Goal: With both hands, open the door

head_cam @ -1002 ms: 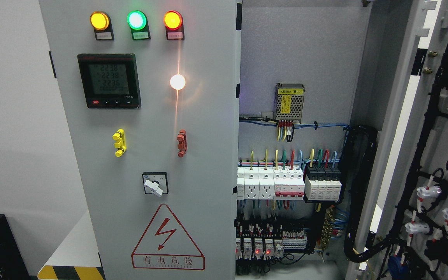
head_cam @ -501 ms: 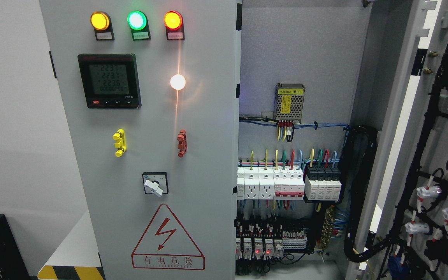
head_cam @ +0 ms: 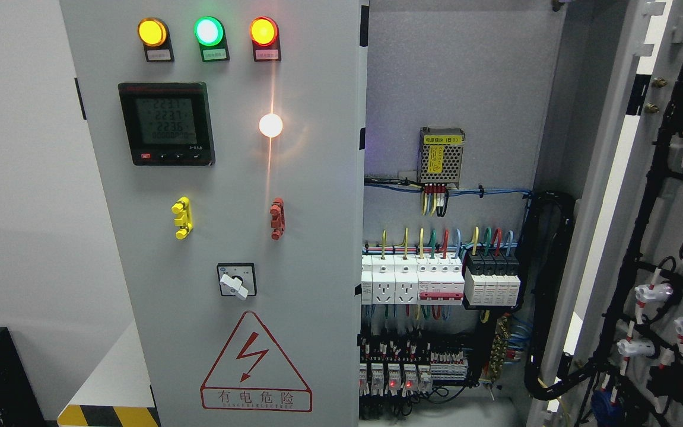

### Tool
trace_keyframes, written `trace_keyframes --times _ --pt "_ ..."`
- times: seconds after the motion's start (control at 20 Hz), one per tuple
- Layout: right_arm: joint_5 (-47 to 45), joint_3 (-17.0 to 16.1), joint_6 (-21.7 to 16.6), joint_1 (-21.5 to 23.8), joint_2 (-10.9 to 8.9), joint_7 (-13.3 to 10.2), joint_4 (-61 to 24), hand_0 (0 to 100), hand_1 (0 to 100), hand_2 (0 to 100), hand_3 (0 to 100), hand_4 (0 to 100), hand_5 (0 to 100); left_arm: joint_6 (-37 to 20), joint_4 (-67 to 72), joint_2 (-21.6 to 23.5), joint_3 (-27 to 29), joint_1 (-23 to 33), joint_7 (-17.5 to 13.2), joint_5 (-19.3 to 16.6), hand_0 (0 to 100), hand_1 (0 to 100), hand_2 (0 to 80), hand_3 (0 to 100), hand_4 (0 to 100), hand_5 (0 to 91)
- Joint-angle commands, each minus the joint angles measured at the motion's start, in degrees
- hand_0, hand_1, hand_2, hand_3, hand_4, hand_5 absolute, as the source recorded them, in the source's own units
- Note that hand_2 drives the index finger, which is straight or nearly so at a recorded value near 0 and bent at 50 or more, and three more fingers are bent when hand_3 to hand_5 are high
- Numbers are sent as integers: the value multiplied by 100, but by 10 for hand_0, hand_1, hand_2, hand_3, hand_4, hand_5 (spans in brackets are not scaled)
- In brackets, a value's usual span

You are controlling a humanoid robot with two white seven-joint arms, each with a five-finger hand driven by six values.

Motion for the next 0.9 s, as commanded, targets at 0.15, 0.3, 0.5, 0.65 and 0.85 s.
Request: trace_keyframes --times 0.15,0.3,0.5,0.65,0.85 --pt "-2 475 -183 772 -846 -8 -4759 0 0 0 0 0 0 40 -87 -118 36 -4 30 -3 0 0 0 0 0 0" --pt "-2 466 -192 737 -855 -8 -5348 0 0 0 0 0 0 40 -87 -135 36 -12 30 -3 0 0 0 0 0 0" --pt "-10 528 -192 736 -943 1 -6122 0 0 0 0 0 0 101 -78 -127 36 -12 30 -3 0 0 0 0 0 0" --pt "-10 536 -349 562 -960 -8 -6370 0 0 0 0 0 0 154 -69 -126 44 -12 30 -3 0 0 0 0 0 0" --pt "-2 650 -736 237 -969 -8 -6369 0 0 0 0 0 0 154 -69 -118 44 -12 30 -3 0 0 0 0 0 0"
